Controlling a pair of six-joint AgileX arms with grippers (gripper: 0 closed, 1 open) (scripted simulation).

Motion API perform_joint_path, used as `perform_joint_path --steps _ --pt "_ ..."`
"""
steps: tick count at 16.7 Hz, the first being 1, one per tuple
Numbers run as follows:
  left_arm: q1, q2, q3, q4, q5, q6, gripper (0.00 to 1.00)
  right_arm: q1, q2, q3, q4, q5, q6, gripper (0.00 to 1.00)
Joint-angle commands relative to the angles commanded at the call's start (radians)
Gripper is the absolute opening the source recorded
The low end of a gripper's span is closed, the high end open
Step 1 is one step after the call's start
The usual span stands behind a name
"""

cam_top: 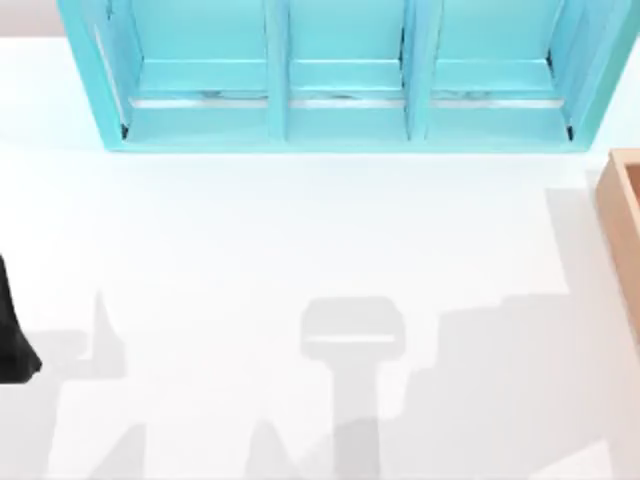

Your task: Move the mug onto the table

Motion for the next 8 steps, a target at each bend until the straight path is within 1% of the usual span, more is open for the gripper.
perform_joint_path --steps 4,8 --pt "0.000 0.000 0.000 0.000 0.000 0.000 1.00 -0.040 0.183 0.165 -0.130 -0.001 -0.042 1.00" --pt "0.000 0.000 0.000 0.000 0.000 0.000 1.00 -0.049 0.224 0.202 -0.158 -0.002 -0.051 1.00"
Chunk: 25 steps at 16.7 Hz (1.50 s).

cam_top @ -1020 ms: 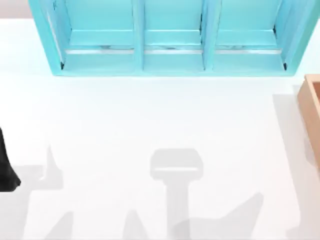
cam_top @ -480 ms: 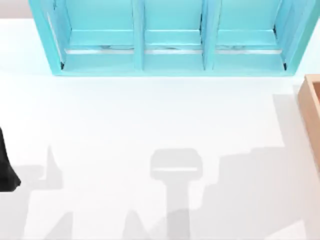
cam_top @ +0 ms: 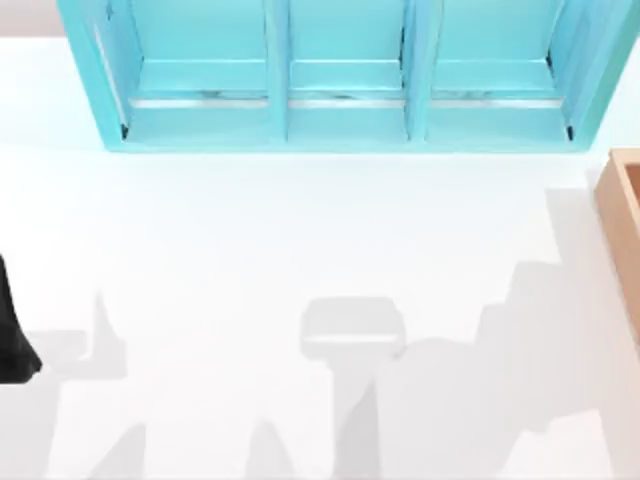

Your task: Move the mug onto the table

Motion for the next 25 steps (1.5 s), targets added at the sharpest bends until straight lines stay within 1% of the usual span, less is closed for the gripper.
perform_joint_path --steps 5,7,14,16,20,25 --pt "0.000 0.000 0.000 0.000 0.000 0.000 1.00 0.003 0.003 -0.015 0.017 0.000 0.003 1.00" --pt "0.000 0.000 0.000 0.000 0.000 0.000 1.00 0.003 0.015 -0.056 0.068 0.000 0.003 1.00" --pt "0.000 0.000 0.000 0.000 0.000 0.000 1.00 0.005 0.080 -0.258 0.340 0.000 0.007 1.00" --pt "0.000 0.000 0.000 0.000 0.000 0.000 1.00 0.004 0.091 -0.288 0.379 0.000 0.006 1.00" --pt "0.000 0.000 0.000 0.000 0.000 0.000 1.00 0.004 0.091 -0.292 0.383 0.000 0.006 1.00" --pt "0.000 0.000 0.000 0.000 0.000 0.000 1.00 0.004 0.091 -0.292 0.383 0.000 0.006 0.62"
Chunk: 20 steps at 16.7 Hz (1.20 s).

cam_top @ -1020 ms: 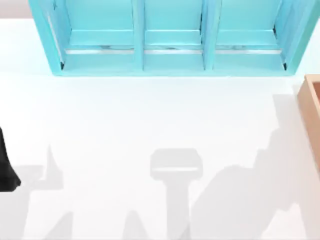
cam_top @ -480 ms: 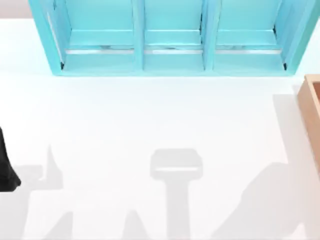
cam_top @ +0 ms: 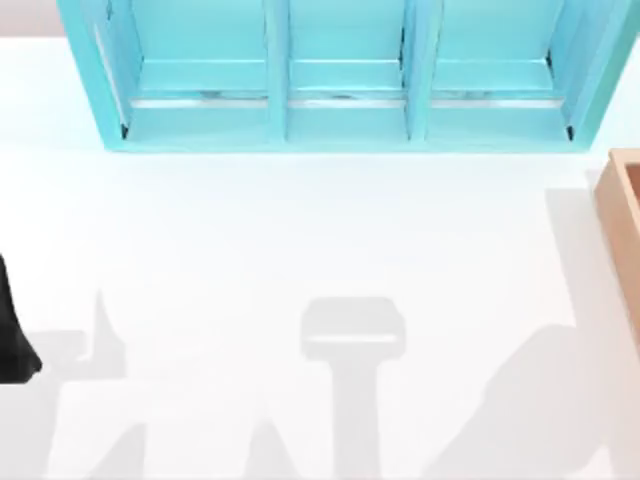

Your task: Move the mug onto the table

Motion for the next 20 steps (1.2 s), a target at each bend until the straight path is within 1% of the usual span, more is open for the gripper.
perform_joint_path --steps 8,9,18,20 --pt "0.000 0.000 0.000 0.000 0.000 0.000 1.00 0.000 0.000 0.000 0.000 0.000 0.000 0.02" --pt "0.000 0.000 0.000 0.000 0.000 0.000 1.00 0.000 0.000 0.000 0.000 0.000 0.000 0.00" --pt "0.000 0.000 0.000 0.000 0.000 0.000 1.00 0.003 -0.003 0.002 -0.003 0.000 0.003 0.00" --pt "0.000 0.000 0.000 0.000 0.000 0.000 1.00 0.032 -0.018 0.024 -0.041 0.000 0.037 0.00"
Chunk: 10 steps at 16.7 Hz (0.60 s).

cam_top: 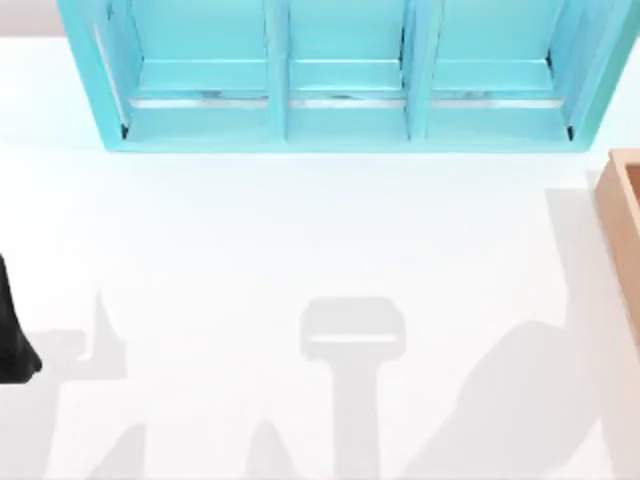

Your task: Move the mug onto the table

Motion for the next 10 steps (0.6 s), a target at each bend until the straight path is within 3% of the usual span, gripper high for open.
perform_joint_path --steps 7,10 --pt "0.000 0.000 0.000 0.000 0.000 0.000 1.00 0.228 -0.134 0.149 -0.287 0.002 0.222 0.00" --pt "0.000 0.000 0.000 0.000 0.000 0.000 1.00 0.267 -0.157 0.170 -0.327 0.001 0.259 0.00"
